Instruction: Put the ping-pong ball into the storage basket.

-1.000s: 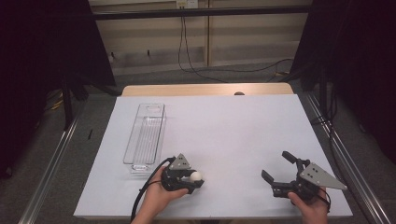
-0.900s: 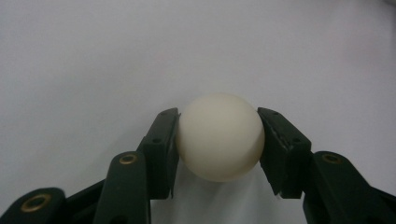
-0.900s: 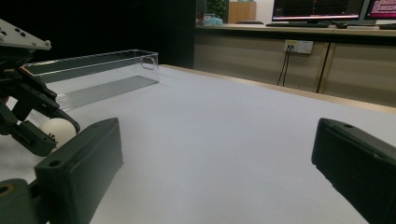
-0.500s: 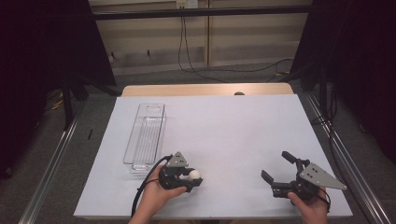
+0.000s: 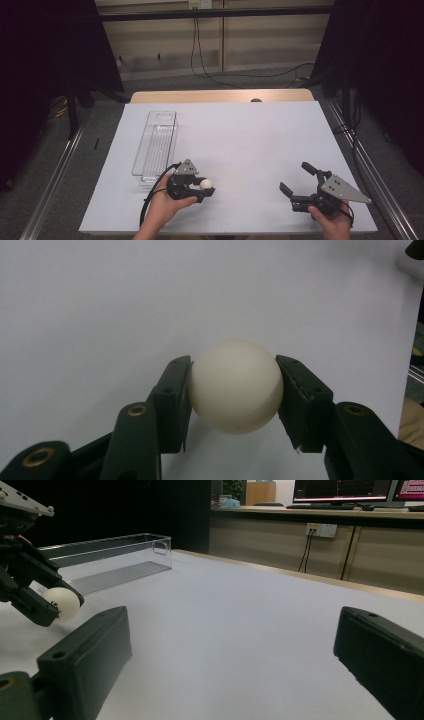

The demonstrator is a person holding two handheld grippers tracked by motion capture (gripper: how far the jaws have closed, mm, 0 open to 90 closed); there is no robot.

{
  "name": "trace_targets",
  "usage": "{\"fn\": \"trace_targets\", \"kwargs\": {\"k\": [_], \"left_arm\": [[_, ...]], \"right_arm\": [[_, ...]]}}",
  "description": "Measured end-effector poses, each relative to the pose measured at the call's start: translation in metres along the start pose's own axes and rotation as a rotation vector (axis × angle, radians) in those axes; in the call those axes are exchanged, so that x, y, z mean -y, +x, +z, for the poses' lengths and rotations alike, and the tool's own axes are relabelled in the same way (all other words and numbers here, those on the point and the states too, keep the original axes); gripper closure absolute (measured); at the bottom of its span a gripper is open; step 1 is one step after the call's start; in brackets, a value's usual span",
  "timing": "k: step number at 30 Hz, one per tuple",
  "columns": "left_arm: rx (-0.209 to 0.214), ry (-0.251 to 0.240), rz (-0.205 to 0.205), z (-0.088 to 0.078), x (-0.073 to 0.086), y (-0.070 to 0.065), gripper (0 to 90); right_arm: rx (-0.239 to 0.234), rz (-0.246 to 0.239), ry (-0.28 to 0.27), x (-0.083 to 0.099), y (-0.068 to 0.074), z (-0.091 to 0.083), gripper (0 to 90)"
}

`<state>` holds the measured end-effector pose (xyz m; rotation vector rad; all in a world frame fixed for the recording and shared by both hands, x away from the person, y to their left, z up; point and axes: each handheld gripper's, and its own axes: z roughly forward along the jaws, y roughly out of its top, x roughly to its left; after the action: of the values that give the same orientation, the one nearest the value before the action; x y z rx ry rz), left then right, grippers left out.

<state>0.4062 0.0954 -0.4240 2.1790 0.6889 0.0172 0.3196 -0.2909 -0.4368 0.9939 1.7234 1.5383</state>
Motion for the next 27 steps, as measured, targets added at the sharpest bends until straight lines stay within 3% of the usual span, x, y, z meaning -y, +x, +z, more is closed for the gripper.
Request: {"fn": "trace_targets", "kwargs": {"k": [27], "left_arm": [[-0.007,-0.019,-0.038,-0.016,-0.011,0.008,51.1]], "right_arm": [[-0.008,-0.003,-0.001,0.000,0.001,0.000,1.5]]}}
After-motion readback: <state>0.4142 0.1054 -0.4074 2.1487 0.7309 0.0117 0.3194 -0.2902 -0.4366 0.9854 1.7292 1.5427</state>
